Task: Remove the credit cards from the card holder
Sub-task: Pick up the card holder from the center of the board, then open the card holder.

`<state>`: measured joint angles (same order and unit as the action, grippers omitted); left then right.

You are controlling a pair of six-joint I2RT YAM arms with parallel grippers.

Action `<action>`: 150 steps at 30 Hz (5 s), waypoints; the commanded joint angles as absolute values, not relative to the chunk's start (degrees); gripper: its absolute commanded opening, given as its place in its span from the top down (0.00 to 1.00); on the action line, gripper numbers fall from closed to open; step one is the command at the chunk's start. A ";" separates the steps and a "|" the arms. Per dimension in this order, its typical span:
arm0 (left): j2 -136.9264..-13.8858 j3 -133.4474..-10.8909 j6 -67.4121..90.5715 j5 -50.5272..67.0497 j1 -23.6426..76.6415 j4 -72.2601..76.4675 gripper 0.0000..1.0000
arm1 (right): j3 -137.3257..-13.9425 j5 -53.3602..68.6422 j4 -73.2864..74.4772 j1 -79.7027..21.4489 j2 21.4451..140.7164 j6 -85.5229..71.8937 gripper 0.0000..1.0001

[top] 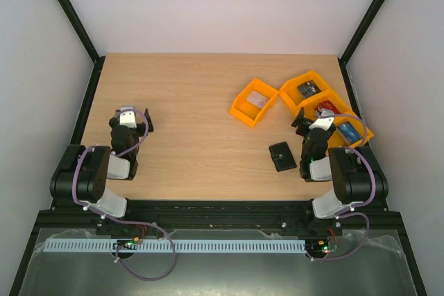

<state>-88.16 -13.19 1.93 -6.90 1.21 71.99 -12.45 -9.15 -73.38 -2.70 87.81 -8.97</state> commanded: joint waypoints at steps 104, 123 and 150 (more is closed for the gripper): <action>-67.95 -52.16 -4.59 69.22 7.81 -29.35 0.65 | -59.16 22.70 -2.46 -51.96 77.27 -24.16 0.98; -71.76 -81.76 -11.47 75.79 0.42 -41.44 0.98 | -47.99 27.19 -28.68 -45.02 65.60 -31.46 0.01; -70.39 -85.29 5.44 78.59 6.81 -33.12 0.98 | -48.78 41.13 -57.20 -46.73 77.29 -41.42 0.97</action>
